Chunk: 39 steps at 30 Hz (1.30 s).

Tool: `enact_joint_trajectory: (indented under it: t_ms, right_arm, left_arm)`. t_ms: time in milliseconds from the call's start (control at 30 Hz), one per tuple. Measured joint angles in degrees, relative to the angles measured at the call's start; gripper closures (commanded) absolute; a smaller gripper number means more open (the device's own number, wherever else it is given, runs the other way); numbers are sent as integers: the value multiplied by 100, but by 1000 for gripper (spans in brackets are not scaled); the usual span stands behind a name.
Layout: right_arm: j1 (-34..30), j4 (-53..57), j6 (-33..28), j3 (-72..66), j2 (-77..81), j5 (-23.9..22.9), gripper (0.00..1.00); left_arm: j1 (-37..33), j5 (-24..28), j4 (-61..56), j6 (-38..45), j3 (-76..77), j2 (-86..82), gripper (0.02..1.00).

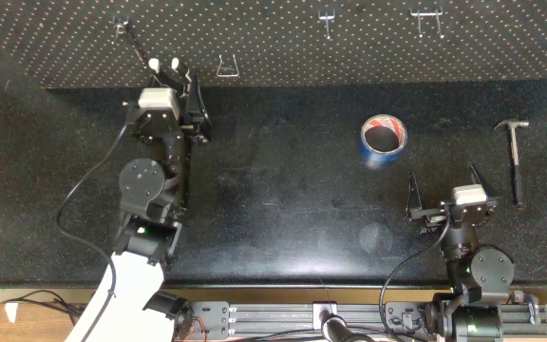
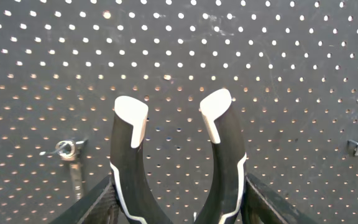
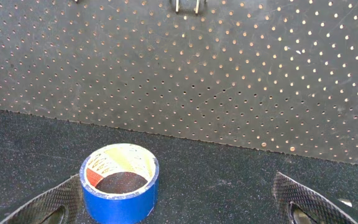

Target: Place Tools Onto Pegboard

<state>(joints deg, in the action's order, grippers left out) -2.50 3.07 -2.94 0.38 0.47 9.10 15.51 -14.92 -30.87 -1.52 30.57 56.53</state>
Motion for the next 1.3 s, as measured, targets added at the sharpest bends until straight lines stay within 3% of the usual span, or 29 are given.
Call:
enact_joint_trajectory:
  t_ms: [167,433,1000,1300]
  right_arm:
    - [0,0,0,0,0,0,3]
    - [0,0,0,0,0,0,3]
    - [0,0,0,0,0,2,3]
    - [0,0,0,0,0,2,3]
  left_arm:
    - [2,111,-1873,0,-28,1132,991]
    - [2,363,-2927,-90,-31,1956,989]
    - [0,595,-3005,-308,393,3139,991]
    - [-4,293,-3056,-282,485,3154,989]
